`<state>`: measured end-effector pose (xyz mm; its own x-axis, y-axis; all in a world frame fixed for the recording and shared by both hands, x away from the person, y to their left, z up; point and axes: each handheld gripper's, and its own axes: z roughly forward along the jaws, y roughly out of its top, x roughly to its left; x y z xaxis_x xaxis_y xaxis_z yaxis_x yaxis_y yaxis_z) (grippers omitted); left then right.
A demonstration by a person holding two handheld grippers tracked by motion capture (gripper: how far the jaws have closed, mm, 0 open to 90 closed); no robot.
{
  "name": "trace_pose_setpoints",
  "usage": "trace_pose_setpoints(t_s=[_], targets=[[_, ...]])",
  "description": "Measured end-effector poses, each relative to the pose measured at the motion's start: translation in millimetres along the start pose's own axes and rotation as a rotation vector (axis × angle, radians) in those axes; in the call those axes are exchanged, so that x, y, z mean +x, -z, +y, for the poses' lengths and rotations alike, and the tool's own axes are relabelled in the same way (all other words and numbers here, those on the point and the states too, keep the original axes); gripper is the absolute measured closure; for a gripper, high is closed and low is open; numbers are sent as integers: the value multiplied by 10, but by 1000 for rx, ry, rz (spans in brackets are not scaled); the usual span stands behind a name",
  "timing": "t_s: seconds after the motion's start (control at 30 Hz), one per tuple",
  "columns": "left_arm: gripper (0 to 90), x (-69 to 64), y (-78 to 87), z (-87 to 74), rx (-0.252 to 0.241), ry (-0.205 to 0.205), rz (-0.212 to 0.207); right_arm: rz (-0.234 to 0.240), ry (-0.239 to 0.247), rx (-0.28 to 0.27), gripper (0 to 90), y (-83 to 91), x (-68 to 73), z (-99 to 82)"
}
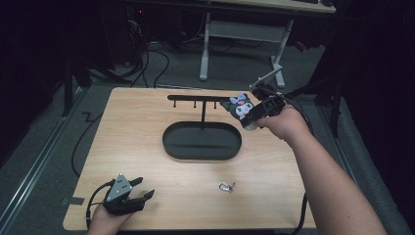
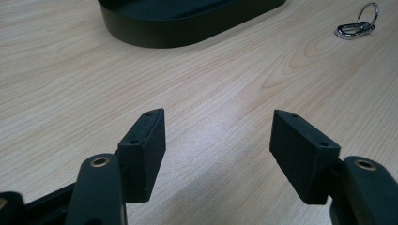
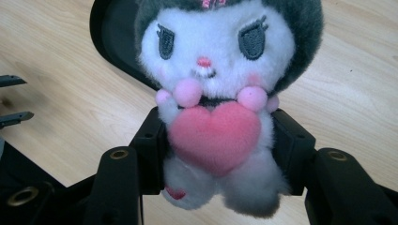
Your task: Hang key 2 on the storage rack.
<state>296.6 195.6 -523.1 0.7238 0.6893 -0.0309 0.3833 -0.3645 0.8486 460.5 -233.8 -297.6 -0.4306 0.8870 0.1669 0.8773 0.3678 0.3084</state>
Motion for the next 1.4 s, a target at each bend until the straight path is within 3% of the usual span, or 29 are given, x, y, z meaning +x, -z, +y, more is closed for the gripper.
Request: trace_pose_setpoints(t_s=[0.3, 0.57, 0.93, 1.4], targets=[[369, 1, 1, 1, -3, -1, 1, -17, -18, -11, 484, -20, -57, 17], [369, -21, -21, -1, 6, -10, -5, -16, -31, -13, 484, -72, -149, -117], [370, -27, -34, -6, 13, -14, -6, 3, -53, -2, 484, -275, -265, -276], [370, -33, -37, -4, 18, -20, -14, 20, -53, 26, 483, -588, -236, -316]])
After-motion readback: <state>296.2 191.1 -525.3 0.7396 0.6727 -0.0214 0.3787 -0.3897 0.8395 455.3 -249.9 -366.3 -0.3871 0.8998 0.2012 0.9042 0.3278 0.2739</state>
